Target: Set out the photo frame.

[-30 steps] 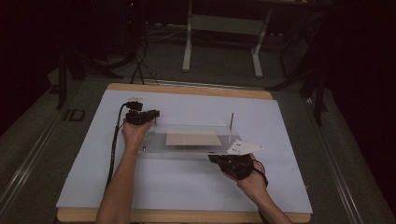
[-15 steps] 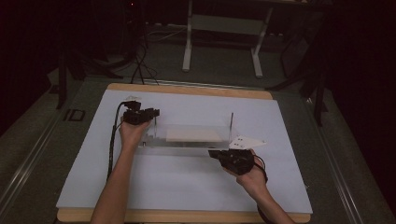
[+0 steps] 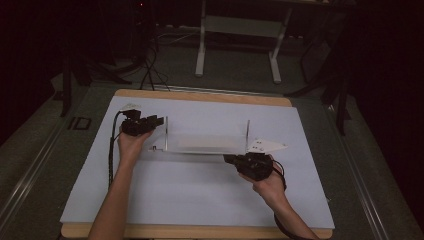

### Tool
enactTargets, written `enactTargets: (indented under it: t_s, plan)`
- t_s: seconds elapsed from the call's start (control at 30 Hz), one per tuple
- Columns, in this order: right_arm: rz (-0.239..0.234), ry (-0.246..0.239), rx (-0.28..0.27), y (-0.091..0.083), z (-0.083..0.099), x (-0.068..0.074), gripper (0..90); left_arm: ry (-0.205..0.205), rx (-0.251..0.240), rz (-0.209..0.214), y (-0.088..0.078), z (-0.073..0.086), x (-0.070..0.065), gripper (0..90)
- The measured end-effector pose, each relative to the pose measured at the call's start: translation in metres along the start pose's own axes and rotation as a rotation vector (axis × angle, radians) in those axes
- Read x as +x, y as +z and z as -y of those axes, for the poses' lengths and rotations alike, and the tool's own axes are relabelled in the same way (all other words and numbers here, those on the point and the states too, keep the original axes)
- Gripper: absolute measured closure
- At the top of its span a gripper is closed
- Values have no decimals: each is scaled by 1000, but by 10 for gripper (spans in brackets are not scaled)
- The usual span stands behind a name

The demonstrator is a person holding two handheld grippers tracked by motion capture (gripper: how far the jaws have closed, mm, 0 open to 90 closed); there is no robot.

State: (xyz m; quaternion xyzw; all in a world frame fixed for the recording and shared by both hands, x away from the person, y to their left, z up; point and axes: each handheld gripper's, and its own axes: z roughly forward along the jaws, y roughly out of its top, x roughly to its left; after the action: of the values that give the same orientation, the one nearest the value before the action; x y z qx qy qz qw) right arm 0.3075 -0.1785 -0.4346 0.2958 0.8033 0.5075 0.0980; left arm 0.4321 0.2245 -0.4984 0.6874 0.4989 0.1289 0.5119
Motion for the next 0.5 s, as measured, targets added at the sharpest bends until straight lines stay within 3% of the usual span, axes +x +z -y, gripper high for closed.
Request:
enactTargets:
  t_s: [0.27, 0.5]
  plan:
    - [2, 12, -10, 1, -7, -4, 900, 50, 9, 7, -13, 4, -7, 586]
    - [9, 21, -21, 2, -13, -7, 900, 88, -27, 15, -29, 8, -13, 586]
